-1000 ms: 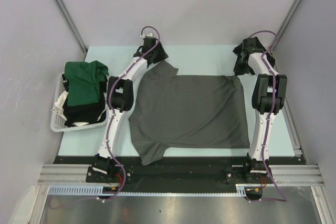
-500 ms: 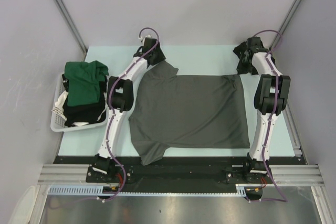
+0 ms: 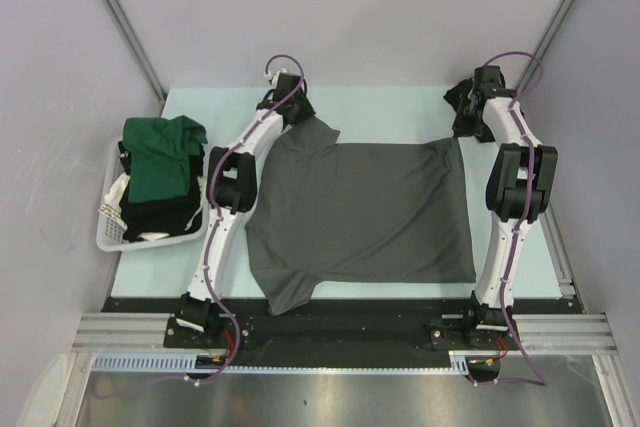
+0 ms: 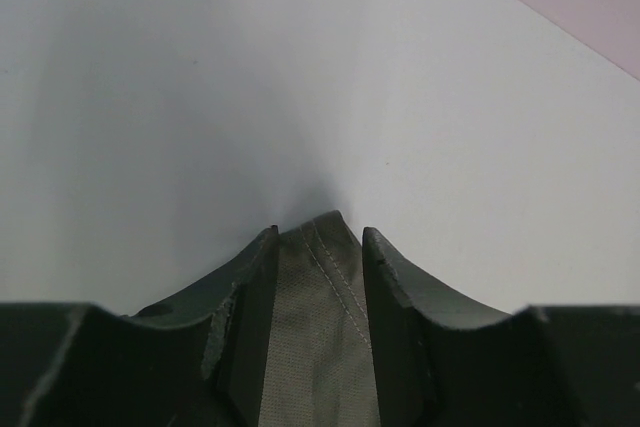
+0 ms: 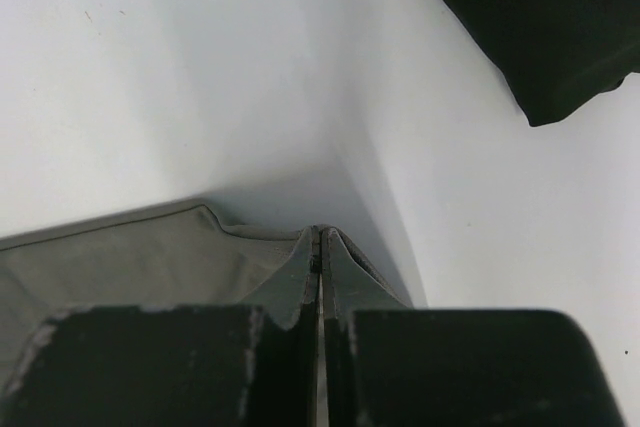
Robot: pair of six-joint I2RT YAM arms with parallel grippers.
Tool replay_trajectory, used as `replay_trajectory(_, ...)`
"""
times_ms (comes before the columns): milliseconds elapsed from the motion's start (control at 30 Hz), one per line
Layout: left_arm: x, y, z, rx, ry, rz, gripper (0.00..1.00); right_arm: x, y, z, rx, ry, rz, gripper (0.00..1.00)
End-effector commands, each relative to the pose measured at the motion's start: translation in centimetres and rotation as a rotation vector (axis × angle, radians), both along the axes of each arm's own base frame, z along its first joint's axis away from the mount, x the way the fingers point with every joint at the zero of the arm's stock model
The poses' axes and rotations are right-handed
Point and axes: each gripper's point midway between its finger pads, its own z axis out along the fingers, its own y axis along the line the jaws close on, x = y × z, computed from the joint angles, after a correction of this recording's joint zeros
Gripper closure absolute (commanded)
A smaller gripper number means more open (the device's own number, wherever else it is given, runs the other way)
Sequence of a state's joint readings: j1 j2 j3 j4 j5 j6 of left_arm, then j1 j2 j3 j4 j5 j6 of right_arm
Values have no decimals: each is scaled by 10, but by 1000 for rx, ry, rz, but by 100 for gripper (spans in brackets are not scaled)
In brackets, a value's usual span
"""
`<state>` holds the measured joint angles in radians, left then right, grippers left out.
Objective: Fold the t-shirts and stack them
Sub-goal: Grap the side of the flattened tshirt furthest away from the robot with both arms
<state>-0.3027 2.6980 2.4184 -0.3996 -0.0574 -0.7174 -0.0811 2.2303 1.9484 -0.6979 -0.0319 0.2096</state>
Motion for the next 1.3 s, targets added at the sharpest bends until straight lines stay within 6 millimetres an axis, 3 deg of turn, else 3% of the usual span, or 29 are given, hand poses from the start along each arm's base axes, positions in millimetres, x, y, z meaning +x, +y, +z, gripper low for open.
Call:
replay_trajectory(0, -4, -3, 2, 3, 25, 19, 57, 2, -1, 34, 14, -66, -10, 100)
replay_trajectory(333, -31, -7, -17, 21, 137, 16, 66, 3, 0, 45, 24, -86, -8, 100)
replay_trajectory(533, -36, -12, -20, 19, 154, 5, 82, 2, -2, 52, 30, -98, -10, 100)
replay_trajectory(667, -39, -11, -20, 28, 156, 3, 100, 1, -1, 53, 39, -99, -9, 100)
replay_trajectory(1000, -61, 14, -4, 131, 176, 18, 100, 0, 2, 51, 56, -100, -6, 100)
replay_trajectory(1033, -69, 19, -11, 156, 201, 17, 100, 0, 2, 51, 57, -100, -5, 100)
replay_trajectory(1067, -71, 24, -2, 175, 191, 29, 100, 0, 3, 51, 58, -101, -4, 100)
replay_trajectory(1267, -86, 52, 2, 247, 213, 64, 100, -3, 5, 51, 70, -102, 1, 100)
